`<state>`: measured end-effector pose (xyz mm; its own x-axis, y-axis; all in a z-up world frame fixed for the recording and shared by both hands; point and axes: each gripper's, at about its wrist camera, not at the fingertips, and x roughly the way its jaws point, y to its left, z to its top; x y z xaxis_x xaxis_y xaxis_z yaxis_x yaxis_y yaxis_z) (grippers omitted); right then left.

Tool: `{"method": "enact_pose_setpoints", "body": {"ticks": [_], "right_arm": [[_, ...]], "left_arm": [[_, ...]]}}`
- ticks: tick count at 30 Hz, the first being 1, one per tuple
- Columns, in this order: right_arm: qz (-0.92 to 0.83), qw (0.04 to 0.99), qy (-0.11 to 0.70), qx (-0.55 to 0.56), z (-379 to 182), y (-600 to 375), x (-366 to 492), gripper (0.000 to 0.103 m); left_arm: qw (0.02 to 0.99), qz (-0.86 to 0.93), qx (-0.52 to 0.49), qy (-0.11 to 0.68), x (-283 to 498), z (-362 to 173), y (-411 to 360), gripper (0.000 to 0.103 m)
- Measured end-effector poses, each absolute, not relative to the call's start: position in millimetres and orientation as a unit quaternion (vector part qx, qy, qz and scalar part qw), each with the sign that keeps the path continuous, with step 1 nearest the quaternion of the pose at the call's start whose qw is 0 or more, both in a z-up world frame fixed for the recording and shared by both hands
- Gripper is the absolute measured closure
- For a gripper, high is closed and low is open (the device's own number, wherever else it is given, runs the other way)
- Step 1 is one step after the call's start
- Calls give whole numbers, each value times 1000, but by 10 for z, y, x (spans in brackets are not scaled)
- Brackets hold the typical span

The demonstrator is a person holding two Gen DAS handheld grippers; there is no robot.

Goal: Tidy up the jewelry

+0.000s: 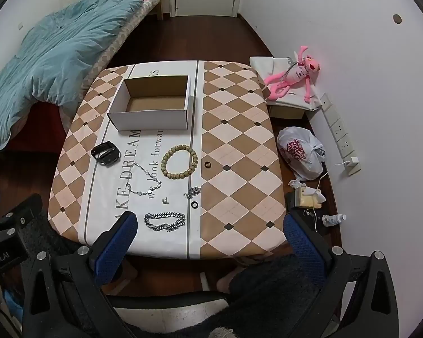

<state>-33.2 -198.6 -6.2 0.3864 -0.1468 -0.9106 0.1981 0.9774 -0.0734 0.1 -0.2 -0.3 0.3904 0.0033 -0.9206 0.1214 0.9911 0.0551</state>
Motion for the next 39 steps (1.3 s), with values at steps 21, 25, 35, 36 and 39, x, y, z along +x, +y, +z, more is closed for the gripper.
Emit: {"method": "enact_pose_setpoints", "body": {"ticks": [21,25,35,36,39], "right_arm": [[-105,839,534,24,98,-2002,-314,0],[-103,839,533,26,74,-1998,-358,0],[-103,839,533,26,83,-1985,-339,0],[-103,839,533,26,85,-1984,-337,0],[-102,839,533,27,81,-1978,-338,0]], "left_arm": [[840,-40,63,537,14,99,-27,0],[839,-41,63,538,10,125,-41,0],[842,-40,64,534,-1,166,-48,0],[842,-41,64,535,2,166,-45,0],[842,-40,64,534,7,176,-45,0]]}}
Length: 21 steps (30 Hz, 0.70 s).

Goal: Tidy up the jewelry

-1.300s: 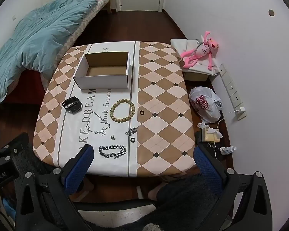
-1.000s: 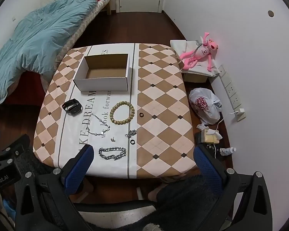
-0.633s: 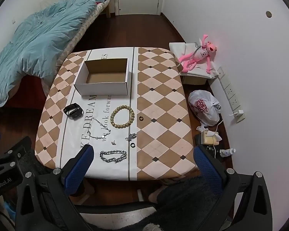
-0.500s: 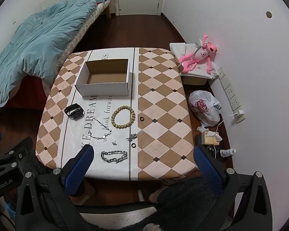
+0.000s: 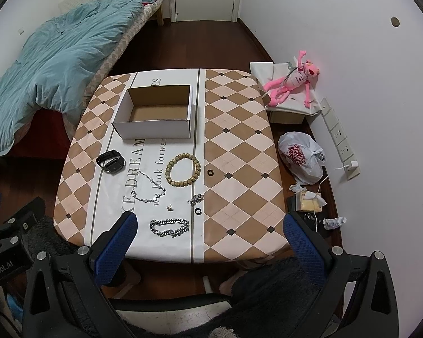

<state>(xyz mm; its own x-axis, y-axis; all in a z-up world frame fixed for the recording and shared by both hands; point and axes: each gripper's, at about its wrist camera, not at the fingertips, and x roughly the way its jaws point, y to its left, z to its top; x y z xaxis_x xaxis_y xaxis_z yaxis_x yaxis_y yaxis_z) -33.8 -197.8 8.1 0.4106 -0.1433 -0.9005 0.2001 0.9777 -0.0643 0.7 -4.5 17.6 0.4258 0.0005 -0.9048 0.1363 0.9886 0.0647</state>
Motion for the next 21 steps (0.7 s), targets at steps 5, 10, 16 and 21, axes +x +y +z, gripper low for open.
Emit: {"method": "enact_pose_setpoints", "body": {"ticks": [5,10,16,21], "right_arm": [[-103,840,532,26,92,-1970,-338,0],[-103,840,532,26,100,-1973,-344,0],[-104,841,531,24,146,-1961,-327,0],[-104,841,531,24,141,-1976,-328,0]], "left_arm": [[843,-40,65,533,7,186,-48,0],[843,-40,66,532,7,210,-42,0],[844,-40,65,531,20,234,-52,0],[844,-40,66,530,16,232,-52,0]]}}
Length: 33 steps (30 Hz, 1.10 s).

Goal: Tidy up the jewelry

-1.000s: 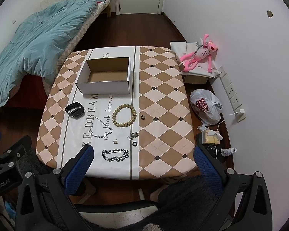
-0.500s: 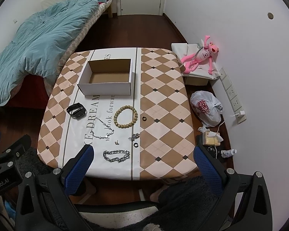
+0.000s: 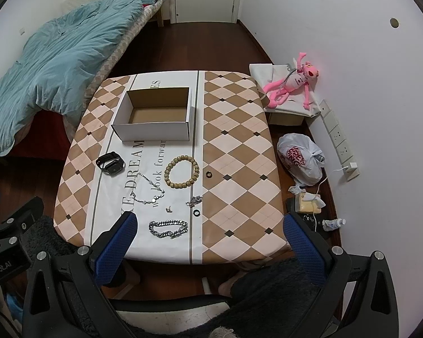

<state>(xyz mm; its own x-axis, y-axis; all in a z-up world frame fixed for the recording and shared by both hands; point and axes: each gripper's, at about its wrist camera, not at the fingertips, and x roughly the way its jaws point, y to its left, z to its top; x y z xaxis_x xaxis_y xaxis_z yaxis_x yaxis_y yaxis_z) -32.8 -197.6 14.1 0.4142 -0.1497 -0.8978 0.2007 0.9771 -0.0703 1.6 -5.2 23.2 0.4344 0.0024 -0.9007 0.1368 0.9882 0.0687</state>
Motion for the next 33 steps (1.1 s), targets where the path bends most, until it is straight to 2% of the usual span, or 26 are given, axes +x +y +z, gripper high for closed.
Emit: {"method": "enact_pose_setpoints", "body": {"ticks": [33], "right_arm": [[-104,841,531,26,147,-1981,-327,0]], "left_arm": [[845,-39,66,529,26,246,-59,0]]}}
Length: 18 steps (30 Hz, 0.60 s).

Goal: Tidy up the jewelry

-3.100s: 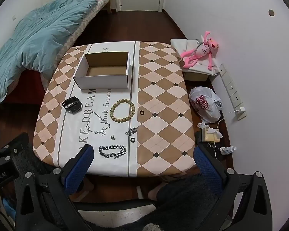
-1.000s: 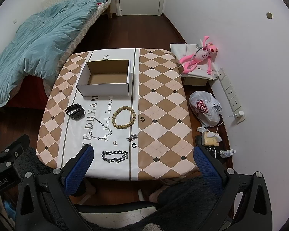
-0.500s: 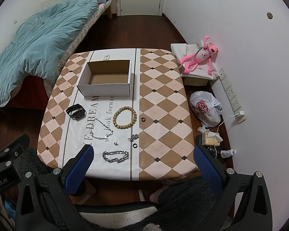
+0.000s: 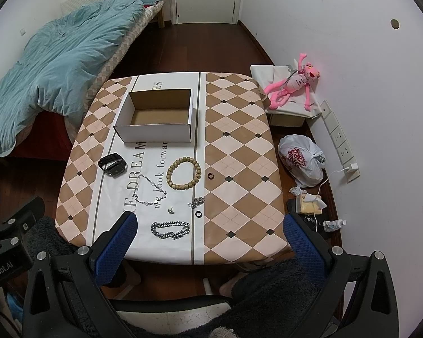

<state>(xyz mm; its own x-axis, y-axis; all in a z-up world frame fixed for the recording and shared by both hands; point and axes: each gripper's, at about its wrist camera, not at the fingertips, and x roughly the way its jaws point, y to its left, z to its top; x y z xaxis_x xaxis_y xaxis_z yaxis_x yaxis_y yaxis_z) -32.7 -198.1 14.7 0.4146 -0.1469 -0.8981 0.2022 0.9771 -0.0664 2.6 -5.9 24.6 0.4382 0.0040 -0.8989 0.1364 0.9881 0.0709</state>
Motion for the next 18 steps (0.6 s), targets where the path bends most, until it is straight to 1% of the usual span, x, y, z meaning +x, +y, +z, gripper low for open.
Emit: {"method": "enact_pose_setpoints", "body": {"ticks": [8,12,16,18], "right_arm": [[-106,841,530,29,129,-2000,-318,0],[-112,836,536,39,16,-2074,-200,0],[-117,829,544,55,-212,-2229,-19,0],[-122,825,549,58,-364,-2281,103,0]], "left_arm": [[847,-39,65,526,29,241,-56,0],[852,-33,64,519,142,184,-22,0],[854,-15,80,514,383,-23,-22,0],[848,-5,86,524,527,-192,-22,0]]}}
